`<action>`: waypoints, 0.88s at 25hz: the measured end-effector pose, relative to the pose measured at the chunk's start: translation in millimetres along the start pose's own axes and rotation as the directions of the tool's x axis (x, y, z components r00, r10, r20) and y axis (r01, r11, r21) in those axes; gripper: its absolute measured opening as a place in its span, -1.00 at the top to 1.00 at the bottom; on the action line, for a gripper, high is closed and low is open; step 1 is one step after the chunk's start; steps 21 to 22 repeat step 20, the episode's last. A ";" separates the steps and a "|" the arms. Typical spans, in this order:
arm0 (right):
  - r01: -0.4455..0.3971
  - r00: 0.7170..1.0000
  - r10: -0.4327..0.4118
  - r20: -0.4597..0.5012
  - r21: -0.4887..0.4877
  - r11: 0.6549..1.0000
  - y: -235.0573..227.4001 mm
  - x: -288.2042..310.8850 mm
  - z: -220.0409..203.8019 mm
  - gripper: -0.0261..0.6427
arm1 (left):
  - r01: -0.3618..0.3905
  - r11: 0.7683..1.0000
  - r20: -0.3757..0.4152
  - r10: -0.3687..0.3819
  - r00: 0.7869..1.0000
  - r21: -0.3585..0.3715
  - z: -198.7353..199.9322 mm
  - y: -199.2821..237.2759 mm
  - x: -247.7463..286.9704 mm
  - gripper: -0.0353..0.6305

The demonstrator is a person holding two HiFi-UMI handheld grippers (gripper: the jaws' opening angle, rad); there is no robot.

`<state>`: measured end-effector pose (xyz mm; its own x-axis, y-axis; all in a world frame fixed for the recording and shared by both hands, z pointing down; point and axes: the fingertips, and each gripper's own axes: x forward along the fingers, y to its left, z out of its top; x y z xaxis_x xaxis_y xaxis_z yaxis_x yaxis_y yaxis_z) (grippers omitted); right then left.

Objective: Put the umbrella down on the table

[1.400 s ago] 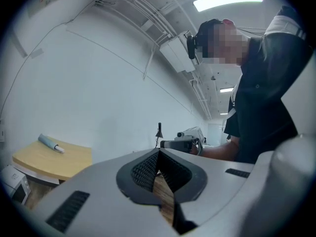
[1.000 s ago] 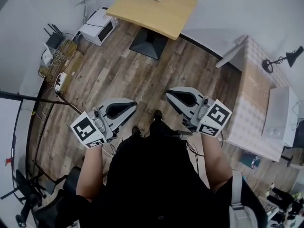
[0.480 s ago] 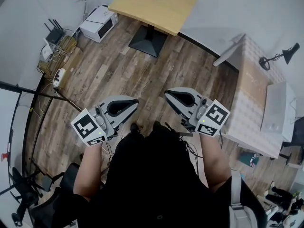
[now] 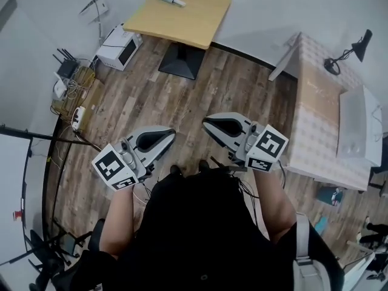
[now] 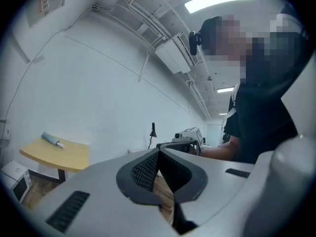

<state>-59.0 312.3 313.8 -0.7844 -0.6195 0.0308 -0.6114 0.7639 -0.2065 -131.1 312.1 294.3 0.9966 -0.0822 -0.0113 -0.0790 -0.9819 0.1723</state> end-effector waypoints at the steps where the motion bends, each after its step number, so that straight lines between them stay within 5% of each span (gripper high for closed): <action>1: 0.005 1.000 -0.005 0.006 -0.001 1.000 -2.9 -4.8 1.4 0.87 | 0.006 1.000 -0.007 -0.006 1.000 -0.003 -1.9 -1.4 5.6 0.86; 22: 0.006 1.000 -0.007 0.020 0.043 0.999 -56.6 -43.9 -8.5 0.87 | -0.021 0.999 -0.075 0.019 0.997 -0.027 -19.5 -2.8 66.4 0.86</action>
